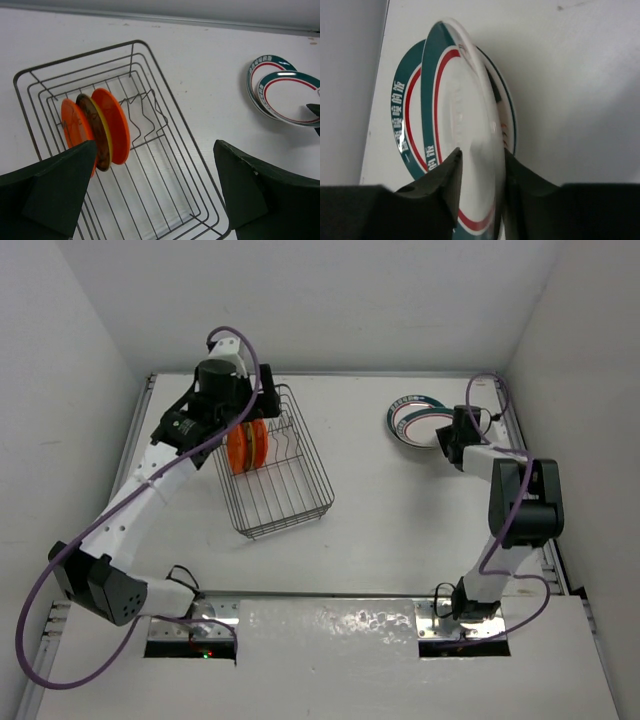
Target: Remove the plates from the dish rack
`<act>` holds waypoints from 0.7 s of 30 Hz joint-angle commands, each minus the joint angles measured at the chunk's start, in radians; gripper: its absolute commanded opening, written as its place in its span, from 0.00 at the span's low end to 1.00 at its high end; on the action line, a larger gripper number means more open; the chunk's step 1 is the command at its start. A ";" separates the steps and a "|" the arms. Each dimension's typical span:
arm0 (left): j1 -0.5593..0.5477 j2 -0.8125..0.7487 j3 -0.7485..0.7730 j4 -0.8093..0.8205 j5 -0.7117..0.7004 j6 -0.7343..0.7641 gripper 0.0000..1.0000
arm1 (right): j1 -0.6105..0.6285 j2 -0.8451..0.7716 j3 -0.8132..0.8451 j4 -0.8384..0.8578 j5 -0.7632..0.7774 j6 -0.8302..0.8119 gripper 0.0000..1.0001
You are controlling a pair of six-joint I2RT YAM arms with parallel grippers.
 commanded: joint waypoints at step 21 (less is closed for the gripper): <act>0.225 0.165 0.019 -0.137 0.199 -0.214 0.99 | 0.034 0.048 0.530 -0.992 0.031 -0.298 0.99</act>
